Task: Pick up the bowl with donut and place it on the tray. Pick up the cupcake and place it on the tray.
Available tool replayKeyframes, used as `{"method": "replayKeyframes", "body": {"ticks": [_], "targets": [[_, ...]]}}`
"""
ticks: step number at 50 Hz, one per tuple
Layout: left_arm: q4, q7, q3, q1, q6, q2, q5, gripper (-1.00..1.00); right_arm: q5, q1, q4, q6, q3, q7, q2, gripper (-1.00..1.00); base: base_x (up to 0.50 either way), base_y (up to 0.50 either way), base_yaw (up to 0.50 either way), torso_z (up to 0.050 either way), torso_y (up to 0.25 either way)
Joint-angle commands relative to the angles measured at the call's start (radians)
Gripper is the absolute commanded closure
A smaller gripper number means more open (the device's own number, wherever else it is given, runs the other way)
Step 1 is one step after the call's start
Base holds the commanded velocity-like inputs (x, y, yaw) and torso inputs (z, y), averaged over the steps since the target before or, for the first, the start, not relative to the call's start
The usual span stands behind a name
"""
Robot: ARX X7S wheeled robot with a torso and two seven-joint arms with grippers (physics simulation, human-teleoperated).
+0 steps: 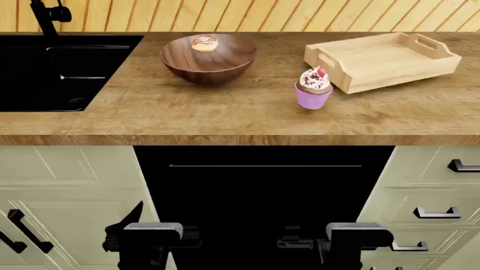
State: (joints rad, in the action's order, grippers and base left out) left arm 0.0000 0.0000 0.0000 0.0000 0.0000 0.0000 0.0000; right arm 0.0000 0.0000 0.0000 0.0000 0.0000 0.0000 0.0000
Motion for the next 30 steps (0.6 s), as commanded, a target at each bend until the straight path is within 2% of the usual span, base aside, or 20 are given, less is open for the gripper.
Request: {"method": "replayKeyframes", "body": {"ticks": [1, 15, 30], "targets": [[0.001, -0.018, 0.019, 0.000, 0.001, -0.016, -0.015, -1.00, 0.018, 0.001, 0.001, 0.002, -0.019, 0.018, 0.016, -1.00, 0.00, 0.00, 0.00, 0.000, 0.000], [0.007, -0.057, 0.068, 0.008, 0.012, -0.053, -0.051, -1.00, 0.047, -0.006, 0.000, -0.007, -0.064, 0.044, 0.056, -1.00, 0.00, 0.00, 0.00, 0.000, 0.000], [-0.003, -0.058, 0.093, 0.004, 0.036, -0.079, -0.087, -1.00, 0.074, 0.002, 0.000, 0.002, -0.088, 0.066, 0.075, -1.00, 0.00, 0.00, 0.00, 0.049, 0.000]]}}
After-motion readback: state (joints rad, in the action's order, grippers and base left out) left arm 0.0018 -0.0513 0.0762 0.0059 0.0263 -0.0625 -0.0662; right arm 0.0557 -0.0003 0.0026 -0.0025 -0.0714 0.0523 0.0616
